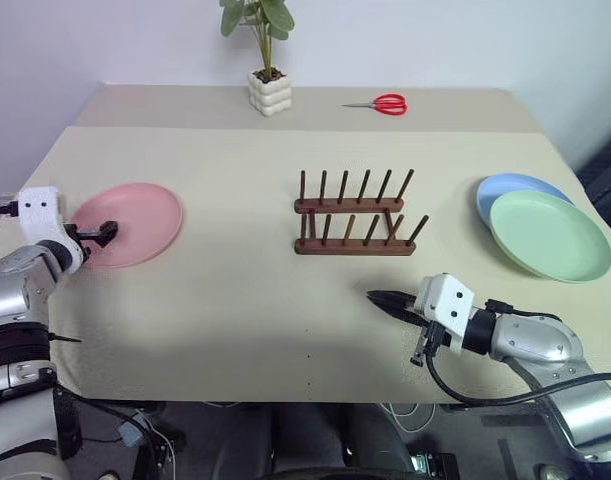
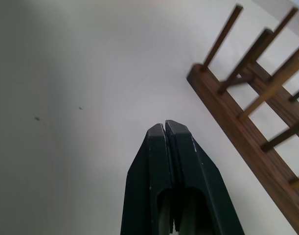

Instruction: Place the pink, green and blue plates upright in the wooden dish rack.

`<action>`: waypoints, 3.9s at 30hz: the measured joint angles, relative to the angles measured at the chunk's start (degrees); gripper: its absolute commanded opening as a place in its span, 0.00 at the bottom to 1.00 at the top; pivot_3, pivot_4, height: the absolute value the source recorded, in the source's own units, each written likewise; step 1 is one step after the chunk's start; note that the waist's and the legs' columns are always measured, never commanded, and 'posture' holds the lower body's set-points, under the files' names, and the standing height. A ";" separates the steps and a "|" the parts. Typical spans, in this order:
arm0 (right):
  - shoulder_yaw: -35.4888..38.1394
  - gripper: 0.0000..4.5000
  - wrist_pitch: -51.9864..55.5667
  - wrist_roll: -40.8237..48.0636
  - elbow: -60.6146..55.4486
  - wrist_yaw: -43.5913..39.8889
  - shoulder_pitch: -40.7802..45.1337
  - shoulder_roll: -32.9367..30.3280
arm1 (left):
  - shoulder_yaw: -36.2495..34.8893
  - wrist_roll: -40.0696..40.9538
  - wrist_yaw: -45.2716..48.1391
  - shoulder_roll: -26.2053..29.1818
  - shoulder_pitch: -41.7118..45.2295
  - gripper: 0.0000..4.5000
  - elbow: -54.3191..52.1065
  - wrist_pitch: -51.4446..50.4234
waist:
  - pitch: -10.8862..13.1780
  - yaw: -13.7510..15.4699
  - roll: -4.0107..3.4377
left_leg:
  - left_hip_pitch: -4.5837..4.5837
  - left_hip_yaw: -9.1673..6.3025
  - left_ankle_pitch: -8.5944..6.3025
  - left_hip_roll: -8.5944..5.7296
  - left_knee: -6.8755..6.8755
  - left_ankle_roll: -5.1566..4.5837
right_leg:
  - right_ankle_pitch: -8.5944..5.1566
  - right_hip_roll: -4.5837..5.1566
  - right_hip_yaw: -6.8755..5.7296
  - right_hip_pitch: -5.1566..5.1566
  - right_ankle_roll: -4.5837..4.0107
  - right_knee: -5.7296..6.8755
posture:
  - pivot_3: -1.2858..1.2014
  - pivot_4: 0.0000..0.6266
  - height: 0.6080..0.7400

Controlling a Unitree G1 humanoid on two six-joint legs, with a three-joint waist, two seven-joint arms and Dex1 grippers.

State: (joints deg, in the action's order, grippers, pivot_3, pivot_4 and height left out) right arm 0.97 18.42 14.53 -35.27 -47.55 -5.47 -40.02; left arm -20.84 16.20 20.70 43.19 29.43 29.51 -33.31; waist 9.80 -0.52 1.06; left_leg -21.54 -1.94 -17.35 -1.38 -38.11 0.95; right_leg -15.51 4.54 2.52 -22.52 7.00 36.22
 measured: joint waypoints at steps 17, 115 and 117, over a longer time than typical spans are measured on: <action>1.34 0.00 -3.26 -0.70 0.60 3.41 -3.39 0.27 | 0.35 -2.70 -3.17 1.39 12.60 0.99 19.65 1.24 | -0.03 -0.30 0.06 | 0.00 0.03 0.00 -0.01 0.01 0.01 | 0.02 -0.02 0.00 -0.06 0.02 0.04 | 0.52 0.24 1.00; -10.76 0.00 -23.90 -52.86 16.27 20.12 34.23 3.10 | -0.79 24.97 -13.07 -30.73 14.44 0.99 -39.55 5.21 | -0.08 -0.22 0.26 | -0.85 0.06 0.40 -0.17 -0.12 0.66 | 0.20 -0.09 0.02 -0.91 0.04 0.17 | 0.52 0.24 1.00; -9.68 0.00 -23.90 -52.36 16.26 20.12 33.94 2.93 | -0.81 24.62 -13.05 -30.08 14.43 0.99 -38.73 5.54 | -0.08 -0.22 0.26 | -0.85 0.06 0.40 -0.16 -0.13 0.66 | 0.20 -0.09 0.02 -0.90 0.04 0.16 | 0.52 0.24 1.00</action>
State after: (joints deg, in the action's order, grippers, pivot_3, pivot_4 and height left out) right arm -8.71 -5.49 -37.83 -19.01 -27.42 28.47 -37.09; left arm -21.65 40.83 7.65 13.11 43.86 -9.23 -27.78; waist 9.72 -0.75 1.32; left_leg -22.39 -1.88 -16.95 -1.54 -38.24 1.61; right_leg -15.31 4.45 2.54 -23.42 7.04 36.38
